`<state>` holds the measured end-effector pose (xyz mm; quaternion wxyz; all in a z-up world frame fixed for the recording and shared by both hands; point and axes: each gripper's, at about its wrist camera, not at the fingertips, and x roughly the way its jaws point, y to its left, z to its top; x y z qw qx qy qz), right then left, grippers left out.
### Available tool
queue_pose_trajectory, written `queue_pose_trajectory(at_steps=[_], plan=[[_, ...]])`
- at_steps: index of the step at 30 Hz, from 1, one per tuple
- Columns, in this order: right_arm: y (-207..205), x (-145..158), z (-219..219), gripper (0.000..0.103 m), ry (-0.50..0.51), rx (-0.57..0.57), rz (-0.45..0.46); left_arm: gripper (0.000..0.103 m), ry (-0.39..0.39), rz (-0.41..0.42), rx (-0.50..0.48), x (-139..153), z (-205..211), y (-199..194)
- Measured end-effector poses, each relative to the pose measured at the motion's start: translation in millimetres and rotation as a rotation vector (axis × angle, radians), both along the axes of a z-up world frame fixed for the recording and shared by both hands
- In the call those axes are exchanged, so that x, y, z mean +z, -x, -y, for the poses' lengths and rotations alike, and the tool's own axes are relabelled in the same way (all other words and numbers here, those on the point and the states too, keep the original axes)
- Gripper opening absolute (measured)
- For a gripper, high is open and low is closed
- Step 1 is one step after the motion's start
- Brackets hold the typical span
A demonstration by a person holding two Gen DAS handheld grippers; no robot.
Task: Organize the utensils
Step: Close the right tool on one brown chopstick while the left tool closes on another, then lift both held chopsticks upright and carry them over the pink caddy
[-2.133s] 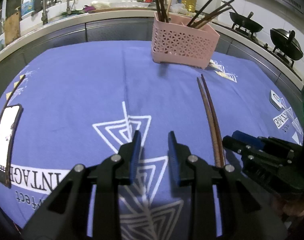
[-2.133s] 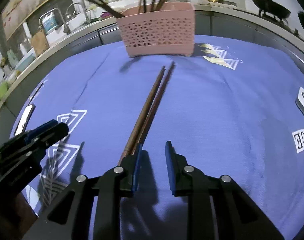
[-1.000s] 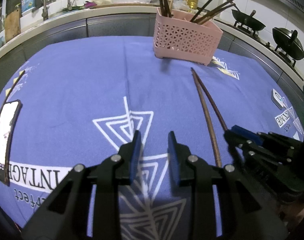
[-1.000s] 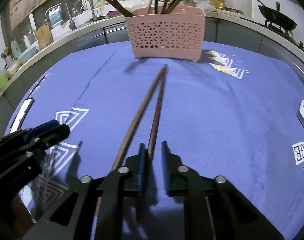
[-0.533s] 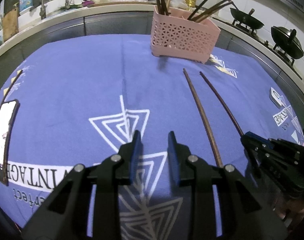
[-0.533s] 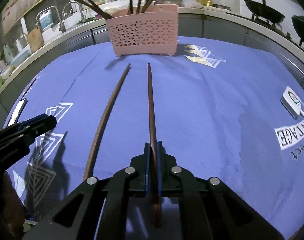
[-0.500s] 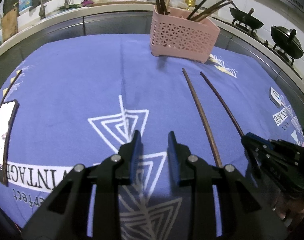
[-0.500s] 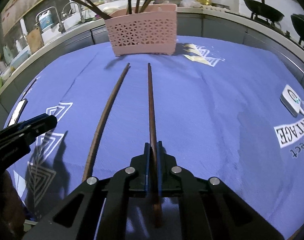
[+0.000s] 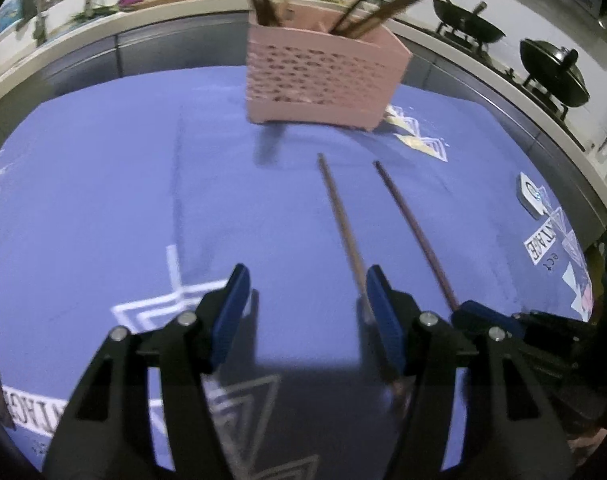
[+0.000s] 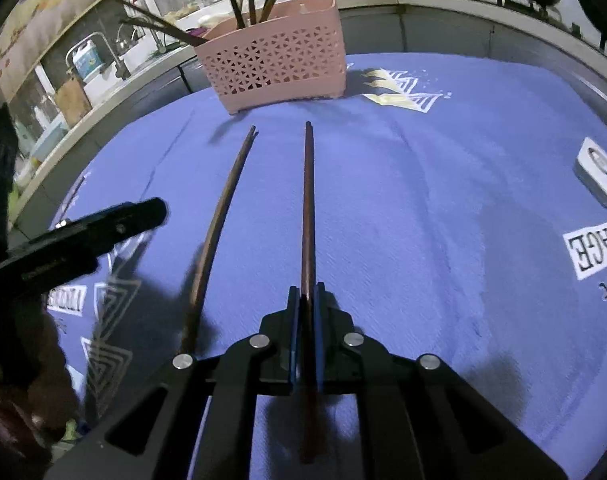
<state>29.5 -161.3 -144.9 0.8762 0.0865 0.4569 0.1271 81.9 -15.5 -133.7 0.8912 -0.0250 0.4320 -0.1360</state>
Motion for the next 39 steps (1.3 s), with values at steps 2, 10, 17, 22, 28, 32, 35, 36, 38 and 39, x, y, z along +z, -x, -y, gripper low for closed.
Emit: queue_pose_trajectory(at_steps=[2,10,17,22,28,32,35,36,38,39], plan=[[-3,0,2,0.008,-0.014,0.006,-0.007,0.058,-0.016,0.002,-0.012,-1,11,-5],[-7,3,19,0.020,-0.063,0.001,-0.001,0.058,-0.120,-0.029,-0.017,-21,39,-18],[-22,15,19,0.043,-0.045,0.022,0.042,0.027,-0.176,0.028,-0.022,-19,32,-8],[-39,9,5,0.043,-0.024,0.061,-0.004,0.007,-0.140,0.015,-0.047,-20,6,-2],[-56,10,-13,0.043,0.062,0.102,0.005,0.007,-0.121,-0.007,-0.071,-20,-22,12],[-66,10,-21,0.043,0.098,0.121,0.014,0.007,-0.109,-0.013,-0.077,-21,-32,18],[-72,9,-27,0.043,0.132,0.132,0.032,0.007,-0.110,-0.015,-0.075,-21,-30,17],[-73,9,-28,0.043,0.138,0.134,0.036,0.007,-0.113,-0.019,-0.071,-21,-29,15],[-76,8,-30,0.043,0.150,0.140,0.042,0.010,-0.124,-0.022,-0.068,-21,-26,10],[-78,8,-30,0.043,0.153,0.140,0.043,0.013,-0.124,-0.023,-0.066,-20,-25,8]])
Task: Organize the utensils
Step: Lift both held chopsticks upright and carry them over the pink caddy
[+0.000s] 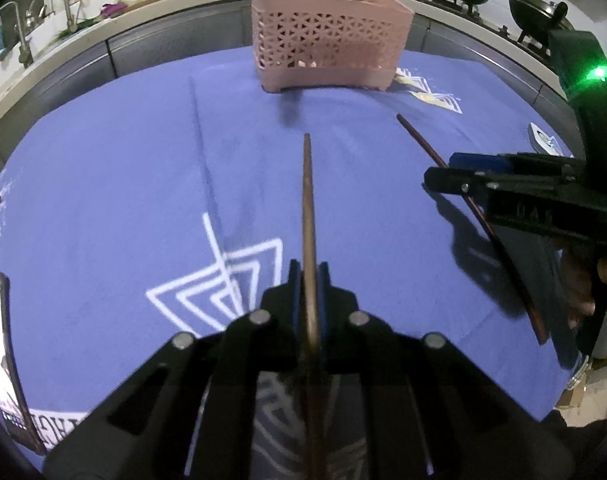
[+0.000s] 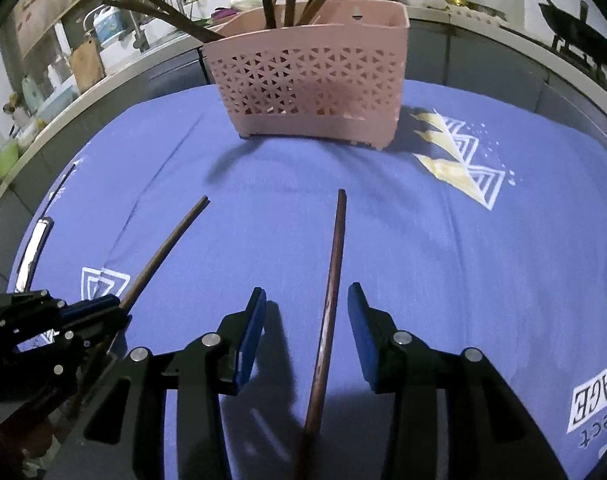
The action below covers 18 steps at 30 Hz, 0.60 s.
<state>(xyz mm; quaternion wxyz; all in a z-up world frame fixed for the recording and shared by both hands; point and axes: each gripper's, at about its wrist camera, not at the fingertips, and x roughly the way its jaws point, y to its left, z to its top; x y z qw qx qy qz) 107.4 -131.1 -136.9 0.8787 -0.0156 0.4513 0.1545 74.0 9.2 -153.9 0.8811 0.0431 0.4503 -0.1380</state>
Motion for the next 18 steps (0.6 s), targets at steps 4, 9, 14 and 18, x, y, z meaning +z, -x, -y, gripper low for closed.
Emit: queue_pose_trajectory(at_steps=[4,9,14,18], plan=[[-2,-1,-2,0.043,0.017,0.014,0.017,0.038,0.010,0.001,0.023,3,4,-12],[-1,-2,-3,0.031,0.054,0.020,0.049,0.038,-0.002,0.014,0.030,2,11,-22],[-6,-2,13,0.007,-0.001,-0.012,0.029,0.007,-0.050,0.048,0.029,1,17,-24],[0,-2,20,0.006,-0.024,-0.025,0.017,0.006,-0.039,0.044,0.013,2,14,-21]])
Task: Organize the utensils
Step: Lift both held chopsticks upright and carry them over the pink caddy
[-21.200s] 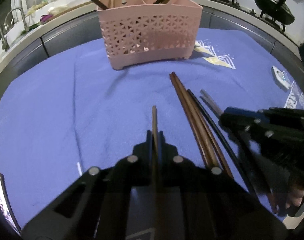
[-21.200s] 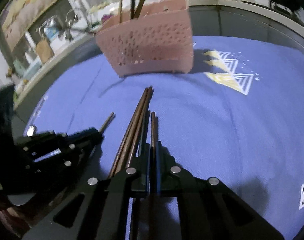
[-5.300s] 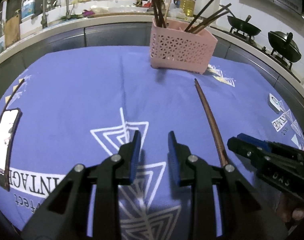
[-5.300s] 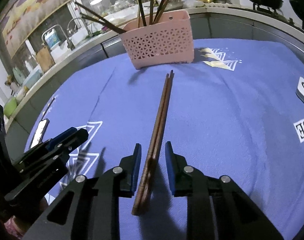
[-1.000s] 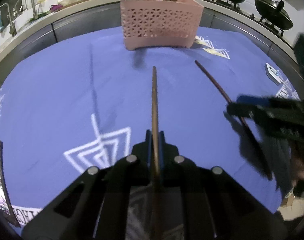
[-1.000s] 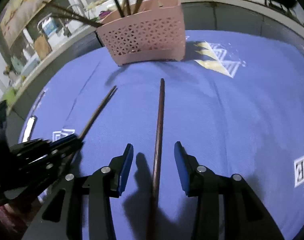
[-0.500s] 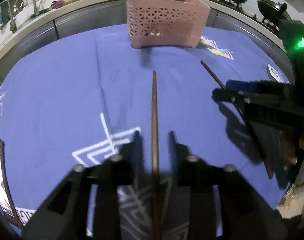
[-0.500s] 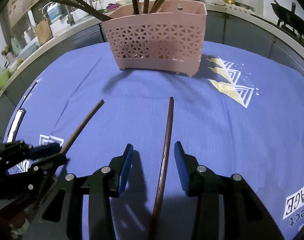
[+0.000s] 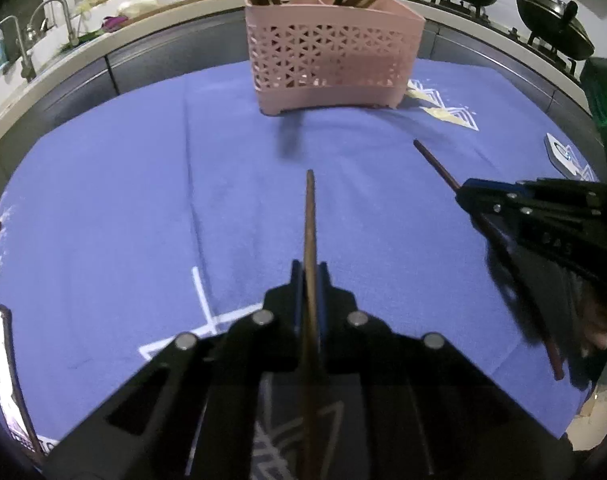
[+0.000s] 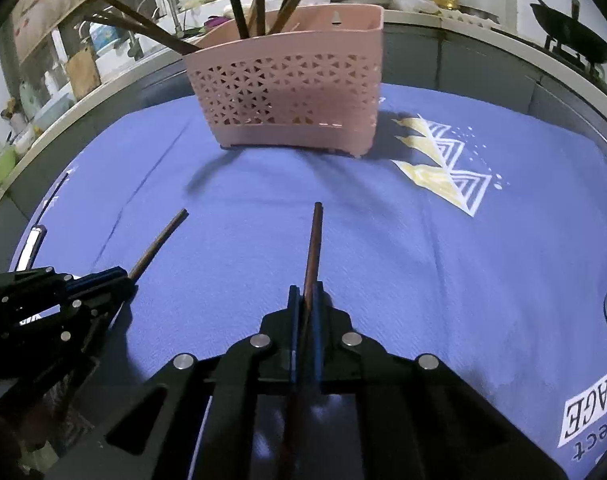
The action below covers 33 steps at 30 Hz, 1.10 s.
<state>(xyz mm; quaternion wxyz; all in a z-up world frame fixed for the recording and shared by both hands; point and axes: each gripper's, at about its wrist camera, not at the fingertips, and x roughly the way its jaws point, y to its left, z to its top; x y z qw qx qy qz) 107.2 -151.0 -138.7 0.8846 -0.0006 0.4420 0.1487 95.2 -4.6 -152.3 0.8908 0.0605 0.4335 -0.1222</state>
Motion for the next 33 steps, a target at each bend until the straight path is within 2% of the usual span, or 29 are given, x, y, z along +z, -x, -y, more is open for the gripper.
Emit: queue_pose_trajectory(at_steps=[4,9,10,11,13,15,18,20,21,22,24,26,28,33], plan=[[13,0,5,0.006,-0.023,0.026,-0.037,0.006,0.009,-0.007,-0.026,0,-8,8],[12,1,8,0.006,-0.067,0.040,-0.106,0.008,0.078,-0.065,-0.050,1,-18,0],[10,1,7,0.006,-0.071,0.039,-0.112,0.014,0.086,-0.073,-0.046,2,-18,-3],[7,2,7,0.006,-0.071,0.039,-0.115,0.027,0.097,-0.083,-0.038,3,-18,-7],[6,2,3,0.006,-0.060,0.038,-0.109,0.037,0.107,-0.078,-0.027,6,-17,-13],[3,4,-4,0.006,-0.025,0.050,-0.095,0.037,0.077,-0.056,-0.027,9,-10,-20],[0,5,-13,0.007,0.024,0.079,-0.079,0.036,0.037,-0.069,-0.024,7,-4,-29],[-2,4,-15,0.007,0.036,0.102,-0.065,0.036,0.019,-0.063,-0.028,5,-1,-30],[-2,4,-18,0.007,0.045,0.117,-0.051,0.031,0.005,-0.050,-0.030,4,1,-29],[-2,4,-20,0.007,0.056,0.122,-0.042,0.015,-0.008,-0.038,-0.031,4,2,-28],[-3,4,-23,0.006,0.064,0.127,-0.041,0.005,-0.001,-0.040,-0.048,4,4,-28],[-3,5,-27,0.005,0.044,0.137,-0.044,0.005,0.007,-0.041,-0.053,6,6,-26],[3,16,-31,0.005,0.023,0.146,-0.002,0.005,0.021,-0.011,-0.067,15,7,-21],[25,65,-34,0.005,-0.058,0.161,0.158,0.005,0.128,0.111,-0.090,67,-5,-3]])
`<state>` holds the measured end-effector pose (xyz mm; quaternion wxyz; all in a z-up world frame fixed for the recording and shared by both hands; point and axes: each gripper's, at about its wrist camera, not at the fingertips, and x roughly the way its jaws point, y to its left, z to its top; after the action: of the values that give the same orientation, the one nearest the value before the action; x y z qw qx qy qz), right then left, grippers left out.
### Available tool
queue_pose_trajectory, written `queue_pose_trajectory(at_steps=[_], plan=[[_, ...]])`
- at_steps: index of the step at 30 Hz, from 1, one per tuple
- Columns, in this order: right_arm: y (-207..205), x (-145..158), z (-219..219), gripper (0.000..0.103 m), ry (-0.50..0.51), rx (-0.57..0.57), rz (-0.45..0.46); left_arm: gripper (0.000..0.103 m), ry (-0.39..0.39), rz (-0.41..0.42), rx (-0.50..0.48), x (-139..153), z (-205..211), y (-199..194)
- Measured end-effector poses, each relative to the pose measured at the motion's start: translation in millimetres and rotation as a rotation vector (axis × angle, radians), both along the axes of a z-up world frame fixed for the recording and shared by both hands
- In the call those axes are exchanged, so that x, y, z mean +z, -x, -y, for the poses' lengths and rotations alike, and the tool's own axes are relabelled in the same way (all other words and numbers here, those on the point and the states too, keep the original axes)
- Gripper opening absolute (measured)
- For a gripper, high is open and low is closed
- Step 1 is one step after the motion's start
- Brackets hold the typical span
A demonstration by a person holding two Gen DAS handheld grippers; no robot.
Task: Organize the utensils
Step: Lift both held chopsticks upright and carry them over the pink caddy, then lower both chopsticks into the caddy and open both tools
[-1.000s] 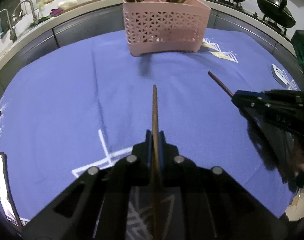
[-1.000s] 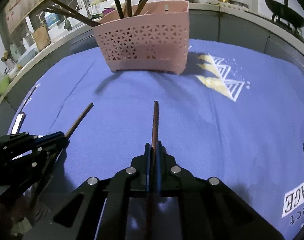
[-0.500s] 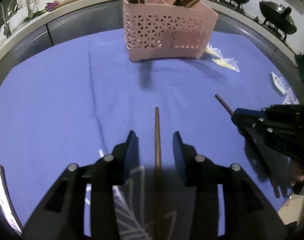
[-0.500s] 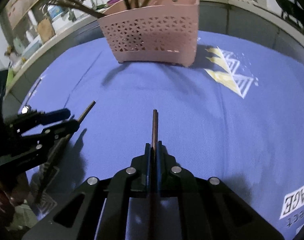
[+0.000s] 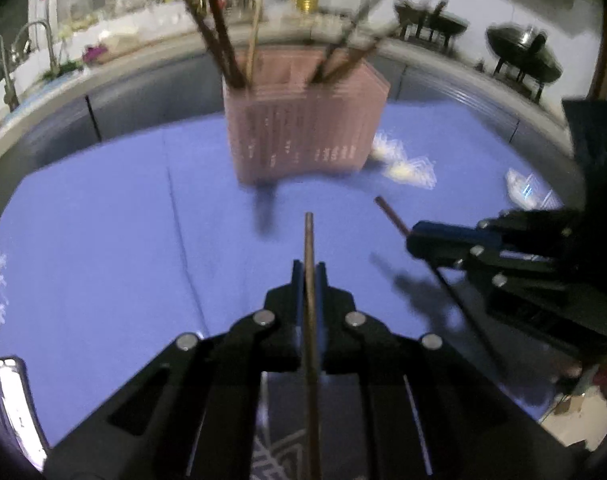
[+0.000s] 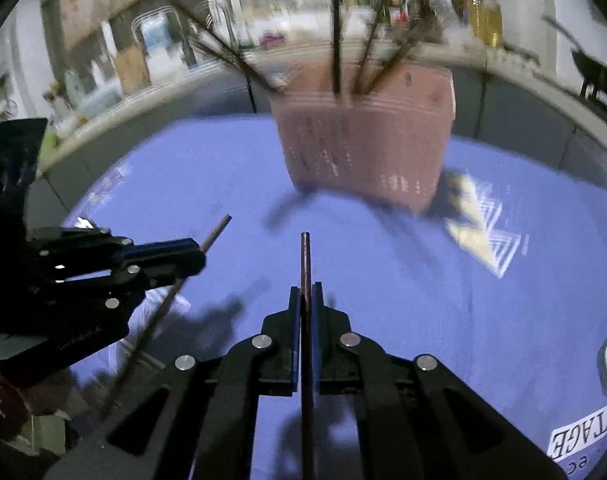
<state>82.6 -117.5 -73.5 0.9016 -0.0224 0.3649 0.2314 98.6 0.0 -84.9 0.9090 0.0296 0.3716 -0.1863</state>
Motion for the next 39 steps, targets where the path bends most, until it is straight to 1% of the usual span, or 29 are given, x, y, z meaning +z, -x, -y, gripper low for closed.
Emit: queue_pose_trajectory(at_steps=[5,8,13,17,20,22,25,28,29,32,34,37,39], plan=[[20,45,3,0.005,-0.086,0.004,0.134,0.005,0.107,0.118,-0.002,50,-15,18],[28,63,7,0.005,-0.128,-0.006,0.187,0.005,0.139,0.165,-0.004,67,-21,30],[34,79,13,0.005,-0.178,-0.028,0.233,0.005,0.148,0.183,-0.003,75,-27,38],[38,82,11,0.005,-0.173,-0.039,0.250,0.005,0.139,0.194,0.004,74,-29,41],[37,82,11,0.005,-0.173,-0.046,0.246,0.005,0.150,0.182,0.007,75,-32,40],[37,85,11,0.005,-0.177,-0.047,0.243,0.005,0.160,0.174,0.005,79,-34,39],[36,96,13,0.005,-0.186,-0.044,0.262,0.005,0.169,0.189,0.002,92,-36,36],[26,120,14,0.005,-0.206,-0.038,0.298,0.005,0.173,0.226,-0.010,115,-34,31],[23,126,14,0.005,-0.209,-0.038,0.309,0.005,0.165,0.253,-0.009,129,-31,27],[6,159,17,0.005,-0.232,-0.052,0.376,0.005,0.156,0.322,0.007,160,-27,17],[-6,182,18,0.005,-0.242,-0.075,0.440,0.005,0.163,0.379,0.028,189,-25,2],[-27,210,16,0.005,-0.261,-0.125,0.536,0.005,0.159,0.447,0.078,216,-20,-20],[-38,219,15,0.005,-0.263,-0.155,0.594,0.005,0.154,0.495,0.118,229,-15,-36]])
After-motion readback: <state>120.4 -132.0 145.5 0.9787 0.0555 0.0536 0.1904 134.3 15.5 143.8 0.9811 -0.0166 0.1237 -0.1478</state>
